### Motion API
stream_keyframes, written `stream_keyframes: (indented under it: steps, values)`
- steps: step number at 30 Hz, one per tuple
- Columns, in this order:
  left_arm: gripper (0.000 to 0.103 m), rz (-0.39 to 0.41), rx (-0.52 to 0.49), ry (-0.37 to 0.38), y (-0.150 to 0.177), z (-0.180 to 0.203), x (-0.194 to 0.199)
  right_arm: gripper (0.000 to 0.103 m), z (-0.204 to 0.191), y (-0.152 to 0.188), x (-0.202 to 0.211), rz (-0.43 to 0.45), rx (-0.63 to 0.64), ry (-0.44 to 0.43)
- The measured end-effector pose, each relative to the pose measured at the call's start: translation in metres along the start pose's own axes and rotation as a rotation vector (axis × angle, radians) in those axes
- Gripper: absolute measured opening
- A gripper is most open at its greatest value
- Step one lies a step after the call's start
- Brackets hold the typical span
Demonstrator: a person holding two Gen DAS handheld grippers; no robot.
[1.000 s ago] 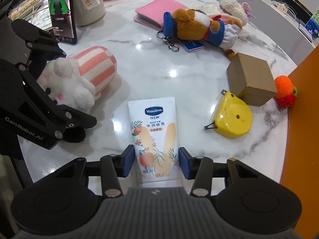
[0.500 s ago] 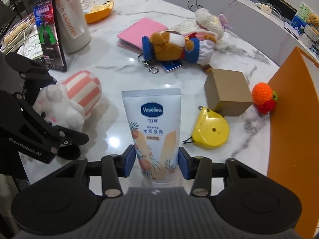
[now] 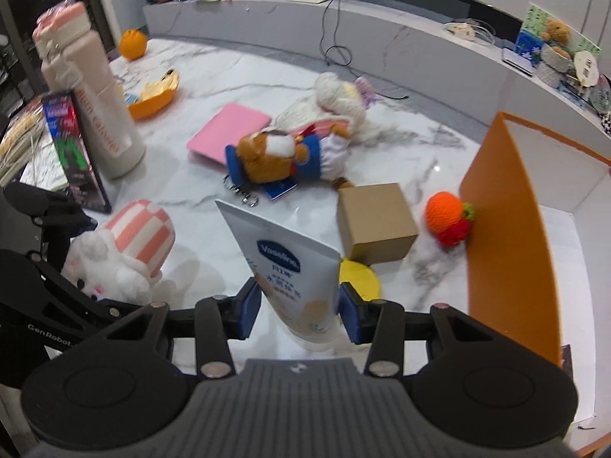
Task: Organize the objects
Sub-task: 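Lift the plush and the Vaseline tube and carry both toward the storage box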
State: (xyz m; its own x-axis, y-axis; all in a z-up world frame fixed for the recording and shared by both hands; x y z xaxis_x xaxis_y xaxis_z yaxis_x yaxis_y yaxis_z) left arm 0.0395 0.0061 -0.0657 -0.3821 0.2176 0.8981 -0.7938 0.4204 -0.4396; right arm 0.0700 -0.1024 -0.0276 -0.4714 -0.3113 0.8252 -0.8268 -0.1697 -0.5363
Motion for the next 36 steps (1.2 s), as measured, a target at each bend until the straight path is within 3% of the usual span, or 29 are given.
stream_keyframes:
  steps: [20, 36]
  values:
    - [0.088, 0.069, -0.061, -0.051, -0.057, 0.021, 0.042, 0.046, 0.065, -0.049, 0.068, 0.198, -0.199, -0.022]
    - [0.088, 0.169, -0.216, -0.069, -0.179, 0.108, 0.070, 0.046, 0.182, -0.043, 0.121, 0.344, -0.477, 0.006]
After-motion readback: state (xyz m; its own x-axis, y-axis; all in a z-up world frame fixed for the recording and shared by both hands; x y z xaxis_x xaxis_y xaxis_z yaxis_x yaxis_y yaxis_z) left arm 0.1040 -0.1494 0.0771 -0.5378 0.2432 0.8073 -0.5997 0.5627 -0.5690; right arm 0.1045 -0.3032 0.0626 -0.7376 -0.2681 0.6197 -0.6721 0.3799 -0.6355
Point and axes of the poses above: each gripper's, at about its wrist camera, not at the fingertips, and x roughly against the way its jaws point, z to its right, y to its underside, the point moved 6 cm from there along -x, roughly the way its jaws point, and after that the axes turned 15 degrees about -x, right-handed, at the moved point
